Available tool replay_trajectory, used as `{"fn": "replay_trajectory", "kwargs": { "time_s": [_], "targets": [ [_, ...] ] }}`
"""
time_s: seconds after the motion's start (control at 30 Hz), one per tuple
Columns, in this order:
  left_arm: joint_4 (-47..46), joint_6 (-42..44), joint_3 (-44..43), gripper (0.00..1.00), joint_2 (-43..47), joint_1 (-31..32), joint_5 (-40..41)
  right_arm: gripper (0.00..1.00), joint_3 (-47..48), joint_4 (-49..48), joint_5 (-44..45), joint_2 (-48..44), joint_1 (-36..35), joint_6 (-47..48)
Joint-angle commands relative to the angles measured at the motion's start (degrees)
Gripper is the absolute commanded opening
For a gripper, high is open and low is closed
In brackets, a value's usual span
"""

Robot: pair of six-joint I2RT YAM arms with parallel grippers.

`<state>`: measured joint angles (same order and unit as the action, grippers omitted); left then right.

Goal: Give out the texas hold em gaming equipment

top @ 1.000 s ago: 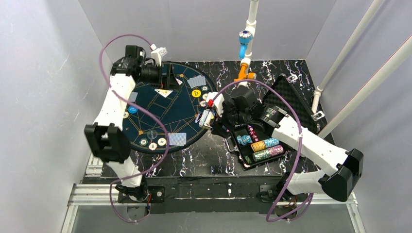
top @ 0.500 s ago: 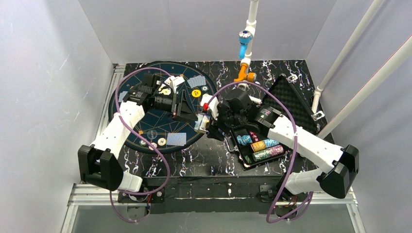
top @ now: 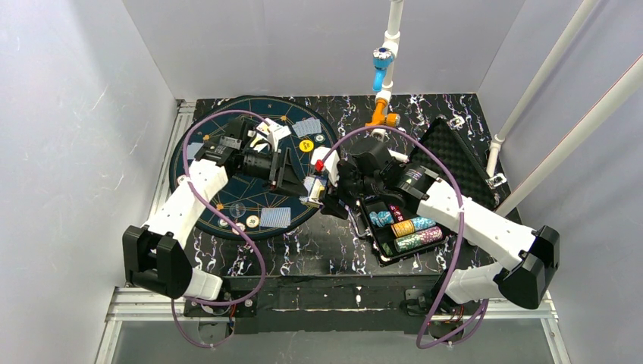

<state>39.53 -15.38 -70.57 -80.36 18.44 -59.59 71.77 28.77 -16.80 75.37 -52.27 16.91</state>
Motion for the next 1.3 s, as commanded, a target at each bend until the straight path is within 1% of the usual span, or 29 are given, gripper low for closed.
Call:
{"fn": "replay_trajectory", "kwargs": {
  "time_s": [0.0,0.1,0.2,0.23,0.3,0.4,0.53,0.67,0.77,0.83,0.93,0.97,1.0,1.07,1.17,1.27],
  "targets": [
    [4.15,2.5,-0.22,0.53,-0.12,-4.22,-3.15,0.01,2.23,-2.85,-0.55,-1.87,-0.28,0.67],
    [3.95,2.87,-0.73,0.51,0.79,-5.49,-4.59,0.01,1.82,-2.72,-0.3,-2.07,-0.22,0.69],
    [3.32,2.83,-0.96,0.51,2.14,-5.69,-5.41,0.01,1.8,-2.83,0.2,-1.79,-0.26,0.76],
    [2.97,2.42,-0.84,0.52,2.73,-5.71,-5.74,0.01,1.8,-2.95,0.29,-1.69,-0.28,0.78],
    [1.38,0.98,-0.09,0.58,4.0,-5.69,-6.48,0.01,1.87,-3.26,0.51,-1.46,-0.27,0.78],
    [-2.49,-2.51,2.07,0.64,5.65,-5.69,-7.66,0.01,1.89,-3.46,0.69,-0.96,-0.22,0.71],
    [-8.97,-9.02,5.27,0.63,5.97,-5.13,-7.51,0.01,2.01,-3.71,0.52,-0.52,-0.29,0.36],
    [-8.99,-9.02,5.92,0.55,5.2,-3.82,-5.05,0.01,2.79,-3.46,0.43,-0.15,-0.26,0.08],
    [-6.84,-7.38,5.22,0.45,4.99,-3.87,-2.85,0.01,2.95,-2.93,0.63,-0.22,-0.23,0.06],
    [-4.15,-5.66,4.13,0.35,5.01,-4.11,-0.7,0.01,2.65,-2.61,0.85,-0.42,-0.29,0.06],
    [-2.53,-4.95,3.28,0.24,5.39,-5.58,-0.21,0.01,2.17,-2.23,1.21,-0.82,-0.28,0.14],
    [-2.38,-4.97,3.15,0.19,5.76,-6.32,-0.32,0.01,2.03,-2.23,1.35,-0.95,-0.25,0.19],
    [-2.42,-5.01,2.98,0.17,6.02,-7.03,-0.53,0.01,1.98,-2.12,1.42,-0.98,-0.23,0.24],
    [-2.12,-5.25,2.27,0.01,6.39,-8.32,-1.01,0.01,1.89,-2.14,1.56,-1.02,-0.2,0.27],
    [-0.03,-4.78,0.1,0.0,5.85,-10.48,-1.74,0.01,1.72,-1.97,1.84,-1.19,-0.21,0.23],
    [5.4,0.43,-3.36,0.0,4.32,-13.62,-0.85,0.01,1.39,-1.82,2.36,-1.48,-0.2,0.29]
  ]
}}
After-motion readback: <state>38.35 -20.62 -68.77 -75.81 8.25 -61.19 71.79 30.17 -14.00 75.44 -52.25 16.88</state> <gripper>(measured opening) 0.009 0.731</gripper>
